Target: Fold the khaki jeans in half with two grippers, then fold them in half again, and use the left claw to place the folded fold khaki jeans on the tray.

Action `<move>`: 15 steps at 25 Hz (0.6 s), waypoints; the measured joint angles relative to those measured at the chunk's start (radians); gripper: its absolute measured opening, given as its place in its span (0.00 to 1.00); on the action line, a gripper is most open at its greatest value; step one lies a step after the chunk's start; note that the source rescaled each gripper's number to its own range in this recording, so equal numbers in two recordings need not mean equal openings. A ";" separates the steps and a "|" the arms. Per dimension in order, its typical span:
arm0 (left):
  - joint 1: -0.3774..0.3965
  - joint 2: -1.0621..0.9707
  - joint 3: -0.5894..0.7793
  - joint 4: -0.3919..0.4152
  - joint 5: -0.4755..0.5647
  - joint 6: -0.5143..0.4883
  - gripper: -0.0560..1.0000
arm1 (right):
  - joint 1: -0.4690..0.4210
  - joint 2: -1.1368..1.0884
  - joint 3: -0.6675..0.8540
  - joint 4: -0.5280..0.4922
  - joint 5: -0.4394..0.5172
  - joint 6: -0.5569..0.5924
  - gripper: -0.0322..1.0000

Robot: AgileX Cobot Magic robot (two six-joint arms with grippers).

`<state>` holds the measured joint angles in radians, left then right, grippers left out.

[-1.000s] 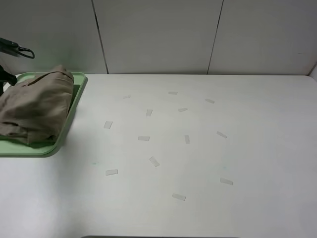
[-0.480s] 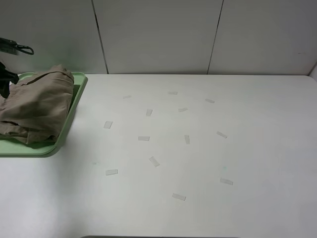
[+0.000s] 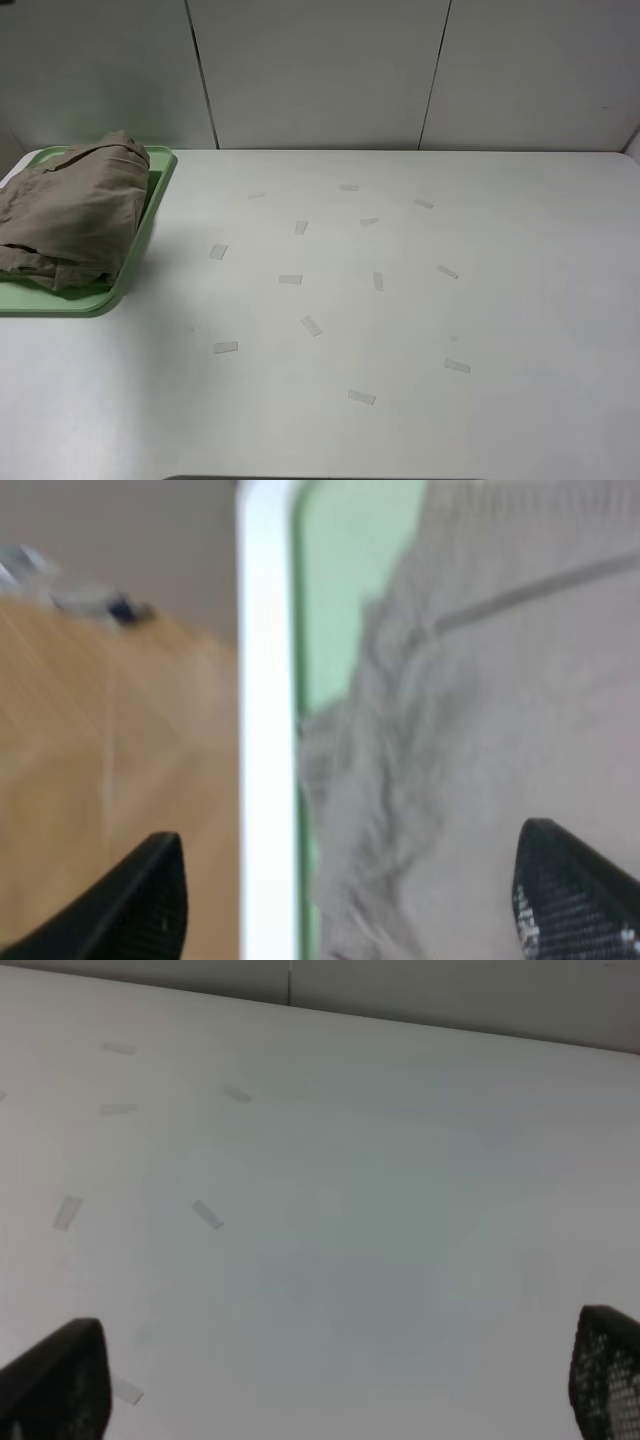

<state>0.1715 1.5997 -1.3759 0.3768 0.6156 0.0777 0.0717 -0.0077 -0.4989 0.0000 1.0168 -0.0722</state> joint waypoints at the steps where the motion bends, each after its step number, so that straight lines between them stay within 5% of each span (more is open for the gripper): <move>1: 0.000 -0.038 0.000 0.001 -0.003 0.007 0.70 | 0.000 0.000 0.000 0.000 0.000 0.000 1.00; 10: 0.000 -0.383 0.125 -0.039 -0.100 0.006 0.71 | 0.000 0.000 0.000 0.000 0.000 0.000 1.00; 15: 0.000 -0.588 0.264 -0.071 -0.137 0.005 0.88 | 0.000 0.000 0.000 0.000 0.000 0.000 1.00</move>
<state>0.1715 1.0121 -1.1116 0.3054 0.4791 0.0827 0.0717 -0.0077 -0.4989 0.0000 1.0168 -0.0722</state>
